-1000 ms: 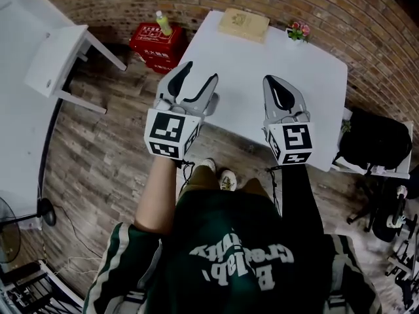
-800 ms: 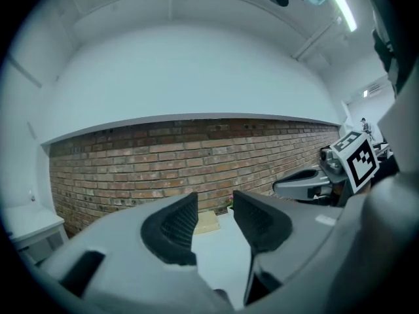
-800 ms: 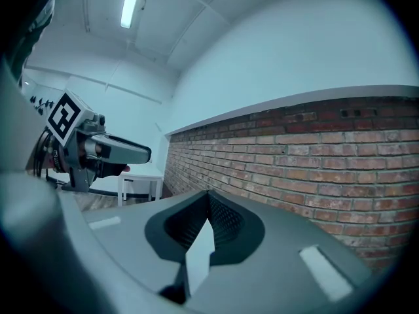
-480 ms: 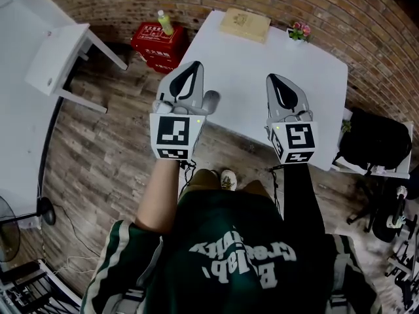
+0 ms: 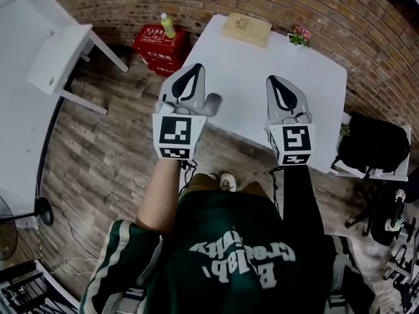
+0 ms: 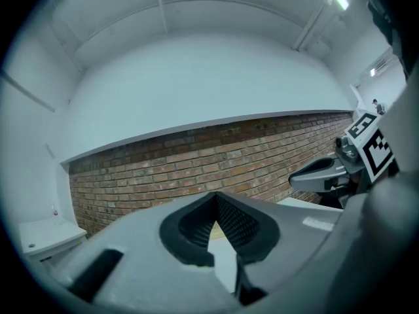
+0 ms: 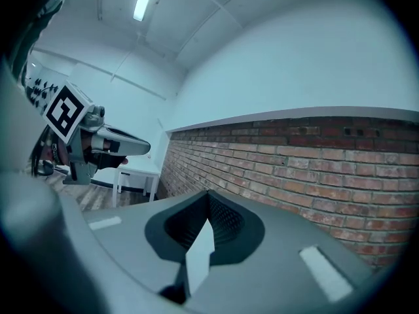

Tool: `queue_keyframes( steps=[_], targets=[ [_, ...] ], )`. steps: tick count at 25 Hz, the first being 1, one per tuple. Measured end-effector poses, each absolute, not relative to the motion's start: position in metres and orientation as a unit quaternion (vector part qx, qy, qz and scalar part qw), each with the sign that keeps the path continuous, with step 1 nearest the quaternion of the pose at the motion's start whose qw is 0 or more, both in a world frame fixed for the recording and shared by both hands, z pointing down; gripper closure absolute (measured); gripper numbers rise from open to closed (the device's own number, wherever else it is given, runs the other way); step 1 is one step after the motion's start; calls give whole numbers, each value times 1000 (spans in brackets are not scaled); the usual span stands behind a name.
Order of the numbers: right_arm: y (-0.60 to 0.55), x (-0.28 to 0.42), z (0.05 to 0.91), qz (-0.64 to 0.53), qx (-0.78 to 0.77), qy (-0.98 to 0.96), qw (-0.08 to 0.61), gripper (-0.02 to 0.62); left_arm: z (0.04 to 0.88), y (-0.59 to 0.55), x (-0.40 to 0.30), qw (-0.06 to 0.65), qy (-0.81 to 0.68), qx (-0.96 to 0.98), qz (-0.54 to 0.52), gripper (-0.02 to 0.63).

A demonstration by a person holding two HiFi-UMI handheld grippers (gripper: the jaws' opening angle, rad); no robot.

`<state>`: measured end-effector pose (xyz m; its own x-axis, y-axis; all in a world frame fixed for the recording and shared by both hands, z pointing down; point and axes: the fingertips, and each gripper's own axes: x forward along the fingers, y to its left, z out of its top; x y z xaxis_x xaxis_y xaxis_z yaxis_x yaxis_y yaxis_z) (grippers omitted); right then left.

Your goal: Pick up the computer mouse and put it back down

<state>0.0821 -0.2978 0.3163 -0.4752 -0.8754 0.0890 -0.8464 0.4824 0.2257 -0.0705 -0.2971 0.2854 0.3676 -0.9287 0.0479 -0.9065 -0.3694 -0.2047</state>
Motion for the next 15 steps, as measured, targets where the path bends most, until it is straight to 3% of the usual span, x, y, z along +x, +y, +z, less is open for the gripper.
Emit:
queue_keyframes(
  steps=[15],
  targets=[
    [-290, 64, 306, -82, 500, -858, 90, 580, 277, -284, -89, 79, 561, -821, -70, 603]
  ],
)
